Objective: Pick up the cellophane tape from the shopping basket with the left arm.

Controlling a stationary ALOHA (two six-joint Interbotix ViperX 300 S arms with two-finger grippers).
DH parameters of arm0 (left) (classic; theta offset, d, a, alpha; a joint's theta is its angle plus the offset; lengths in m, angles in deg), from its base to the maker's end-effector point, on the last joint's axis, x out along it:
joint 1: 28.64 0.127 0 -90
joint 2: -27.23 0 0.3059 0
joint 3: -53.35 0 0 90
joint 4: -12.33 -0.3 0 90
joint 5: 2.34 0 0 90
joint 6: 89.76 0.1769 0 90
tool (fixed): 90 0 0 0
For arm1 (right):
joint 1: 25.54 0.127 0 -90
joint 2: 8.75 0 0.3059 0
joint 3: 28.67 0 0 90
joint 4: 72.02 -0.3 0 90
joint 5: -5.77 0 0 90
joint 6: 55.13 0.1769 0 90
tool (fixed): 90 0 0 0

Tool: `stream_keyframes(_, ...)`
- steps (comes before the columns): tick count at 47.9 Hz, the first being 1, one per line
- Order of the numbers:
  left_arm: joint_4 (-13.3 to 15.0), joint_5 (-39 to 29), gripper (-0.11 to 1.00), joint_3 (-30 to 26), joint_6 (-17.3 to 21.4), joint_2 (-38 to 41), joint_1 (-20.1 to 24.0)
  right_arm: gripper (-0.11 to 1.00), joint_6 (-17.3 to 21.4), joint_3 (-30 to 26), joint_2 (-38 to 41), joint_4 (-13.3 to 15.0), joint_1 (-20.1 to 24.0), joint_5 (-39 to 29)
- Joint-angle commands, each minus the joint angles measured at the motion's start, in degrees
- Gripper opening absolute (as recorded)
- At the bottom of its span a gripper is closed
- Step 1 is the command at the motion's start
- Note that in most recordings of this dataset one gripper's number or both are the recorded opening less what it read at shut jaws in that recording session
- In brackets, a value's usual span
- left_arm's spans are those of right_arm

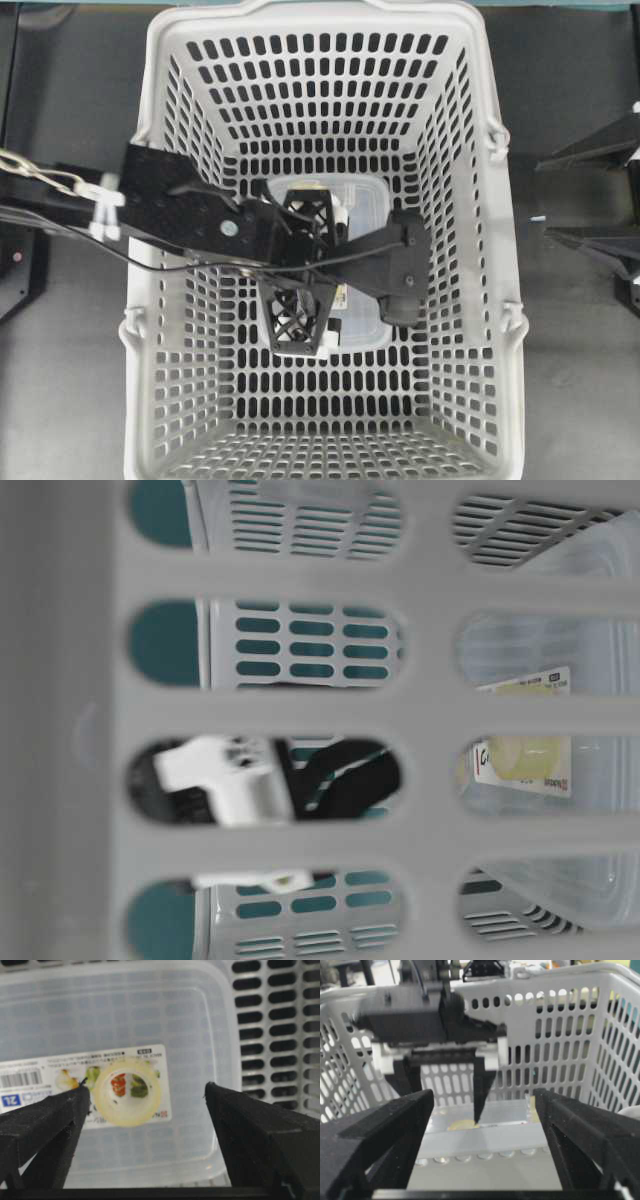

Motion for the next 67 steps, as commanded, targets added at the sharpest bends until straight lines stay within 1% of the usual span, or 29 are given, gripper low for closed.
stream_keyframes(1,-0.09,0.26,0.9,-0.79,-0.18,0.09,-0.09,0.79,-0.09,-1.14,0.18,-0.18,-0.18,0.44)
stream_keyframes(13,-0.09,0.88,0.9,0.18,-0.09,1.14,1.05,0.79,0.18,-0.97,0.09,-0.18,-0.09,0.44)
stream_keyframes(31,-0.09,2.46,0.9,2.99,0.26,2.9,1.41,0.78,0.26,-0.62,0.0,-0.18,-0.09,0.26)
stream_keyframes(41,-0.09,3.6,0.89,3.16,0.79,2.99,1.41,0.78,0.26,-0.44,0.0,-0.18,-0.09,0.18)
stream_keyframes(43,-0.09,3.6,0.87,3.25,0.88,2.9,1.41,0.78,0.26,-0.44,0.0,-0.18,-0.09,0.26)
stream_keyframes(46,-0.09,3.6,0.8,3.25,0.97,2.9,1.23,0.78,0.26,-0.35,0.0,-0.18,-0.09,0.18)
stream_keyframes(48,-0.09,3.6,0.73,3.25,1.05,2.81,1.23,0.78,0.26,-0.35,-0.09,-0.26,-0.09,0.26)
stream_keyframes(52,-0.09,3.69,0.53,3.16,1.23,2.64,1.14,0.78,0.26,-0.35,0.0,-0.18,-0.09,0.18)
stream_keyframes(53,-0.09,3.69,0.49,3.16,1.32,2.64,1.14,0.78,0.26,-0.26,0.0,-0.18,-0.09,0.18)
stream_keyframes(62,-0.09,3.25,0.5,1.85,1.32,1.23,1.05,0.78,0.35,-0.09,0.0,-0.18,-0.09,0.18)
stream_keyframes(67,-0.09,2.11,0.5,0.0,1.05,-0.26,1.05,0.78,0.35,-0.09,-0.09,-0.18,-0.09,0.26)
